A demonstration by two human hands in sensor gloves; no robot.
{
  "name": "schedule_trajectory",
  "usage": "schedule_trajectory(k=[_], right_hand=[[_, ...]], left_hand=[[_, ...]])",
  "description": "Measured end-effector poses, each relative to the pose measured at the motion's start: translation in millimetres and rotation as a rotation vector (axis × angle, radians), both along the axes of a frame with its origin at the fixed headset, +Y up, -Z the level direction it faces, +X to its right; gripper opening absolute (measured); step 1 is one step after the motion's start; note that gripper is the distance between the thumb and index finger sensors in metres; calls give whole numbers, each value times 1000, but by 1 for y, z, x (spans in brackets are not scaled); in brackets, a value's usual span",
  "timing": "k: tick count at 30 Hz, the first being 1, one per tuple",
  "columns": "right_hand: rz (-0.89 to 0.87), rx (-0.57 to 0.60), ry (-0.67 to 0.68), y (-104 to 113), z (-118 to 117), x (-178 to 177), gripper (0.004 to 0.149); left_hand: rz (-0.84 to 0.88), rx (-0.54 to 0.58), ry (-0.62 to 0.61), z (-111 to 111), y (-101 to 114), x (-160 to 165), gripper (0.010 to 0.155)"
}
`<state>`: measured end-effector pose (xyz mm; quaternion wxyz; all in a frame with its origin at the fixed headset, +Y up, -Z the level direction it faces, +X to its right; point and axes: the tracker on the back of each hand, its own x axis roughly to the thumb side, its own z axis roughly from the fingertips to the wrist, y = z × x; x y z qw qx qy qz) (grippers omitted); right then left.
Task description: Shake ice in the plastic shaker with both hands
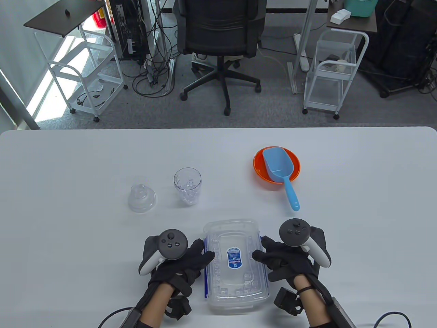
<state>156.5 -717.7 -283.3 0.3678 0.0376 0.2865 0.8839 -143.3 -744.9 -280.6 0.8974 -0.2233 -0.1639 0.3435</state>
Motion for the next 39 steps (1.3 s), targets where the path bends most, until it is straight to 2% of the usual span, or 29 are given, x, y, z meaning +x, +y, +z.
schedule_trajectory(k=[2, 6, 9, 13, 15, 19, 21, 24, 29, 34, 37, 39], right_hand=[[4, 5, -5, 1, 0, 0, 71], [119, 25, -19, 6, 0, 4, 71], [70, -11, 0, 3, -1, 4, 70], [37, -49, -15, -4, -3, 7, 73], [-40, -104, -23, -13, -5, 11, 75], [-295, -258, -67, -34, -9, 21, 82], [-364, -315, -80, -43, -11, 24, 86], [-372, -362, -121, -51, -14, 33, 98], [-288, -329, -120, -46, -15, 35, 97], [-212, -253, -133, -34, -14, 33, 81], [-193, -223, -114, -30, -13, 29, 71], [-167, -207, -97, -27, -12, 27, 71]], left_hand=[[5, 7, 10, 1, 1, 1, 80], [-24, 43, 4, 0, 3, 2, 80], [-36, 42, -3, 1, 3, 3, 79], [-4, -9, 7, 0, -2, 3, 80], [32, -61, 20, 0, -8, 1, 82], [206, -235, 94, -1, -25, -5, 87], [258, -277, 124, -1, -30, -7, 94], [245, -279, 124, -1, -33, -8, 98], [244, -303, 135, -3, -34, -10, 102], [68, -214, 181, -2, -14, -9, 105], [-75, -102, 154, -3, 1, -4, 99], [-100, -59, 143, -3, 6, -2, 87]])
